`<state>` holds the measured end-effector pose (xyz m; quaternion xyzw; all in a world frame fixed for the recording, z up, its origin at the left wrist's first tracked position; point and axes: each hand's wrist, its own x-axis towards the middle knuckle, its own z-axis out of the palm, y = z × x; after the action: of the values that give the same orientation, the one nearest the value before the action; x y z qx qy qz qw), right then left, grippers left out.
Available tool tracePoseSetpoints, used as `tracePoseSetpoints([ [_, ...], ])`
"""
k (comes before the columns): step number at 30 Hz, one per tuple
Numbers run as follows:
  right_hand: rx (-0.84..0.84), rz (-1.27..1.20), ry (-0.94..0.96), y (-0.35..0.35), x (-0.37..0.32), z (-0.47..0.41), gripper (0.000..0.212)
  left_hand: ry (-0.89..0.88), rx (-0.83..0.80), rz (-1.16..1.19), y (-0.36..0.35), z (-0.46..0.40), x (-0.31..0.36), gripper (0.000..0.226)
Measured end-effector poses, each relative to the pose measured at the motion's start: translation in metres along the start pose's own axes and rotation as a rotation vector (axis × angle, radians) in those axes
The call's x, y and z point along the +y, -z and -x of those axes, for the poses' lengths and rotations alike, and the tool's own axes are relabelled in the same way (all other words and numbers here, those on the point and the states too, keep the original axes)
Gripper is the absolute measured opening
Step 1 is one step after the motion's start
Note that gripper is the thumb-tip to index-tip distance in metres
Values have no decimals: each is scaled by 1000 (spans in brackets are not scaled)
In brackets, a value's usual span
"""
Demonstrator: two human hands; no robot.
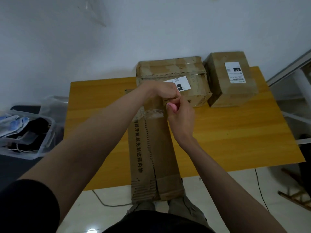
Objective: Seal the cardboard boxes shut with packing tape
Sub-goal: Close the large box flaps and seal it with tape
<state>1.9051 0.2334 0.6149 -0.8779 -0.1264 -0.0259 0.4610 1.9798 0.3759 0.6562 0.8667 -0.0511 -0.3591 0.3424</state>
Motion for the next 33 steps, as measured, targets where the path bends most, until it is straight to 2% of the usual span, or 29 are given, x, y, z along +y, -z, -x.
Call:
tracePoseSetpoints([
  [10, -69, 77, 33, -5, -5, -4, 10, 72, 15, 57, -3, -2, -2, 42],
  [15, -132, 120, 9, 2, -6, -5, 15, 76, 0, 13, -2, 0, 5, 45],
  [17, -174, 125, -1, 7, -4, -2, 20, 53, 4, -2, -1, 0, 5, 42],
  [19, -230, 141, -18, 13, -1, 1, 17, 40, 10, 31, -1, 1, 6, 29],
  [21, -308, 175, -74, 20, 4, 6, 15, 29, 28, 60, 0, -2, 2, 14],
  [23, -358, 182, -106, 30, 12, 13, 13, 32, 35, 69, 0, -7, -5, 20],
  [25, -331, 132, -168, 42, 18, 18, 7, 43, 30, 64, 0, -7, -9, 38],
  [29, -223, -119, -356, 63, 26, 3, 14, 34, 37, 42, -2, -5, -9, 27],
  [31, -193, -59, -265, 67, 35, -11, 23, 22, 46, 29, -4, -7, -10, 27],
  [33, -276, 58, -150, 65, 42, -26, 39, -3, 40, 13, -7, -9, -11, 25],
])
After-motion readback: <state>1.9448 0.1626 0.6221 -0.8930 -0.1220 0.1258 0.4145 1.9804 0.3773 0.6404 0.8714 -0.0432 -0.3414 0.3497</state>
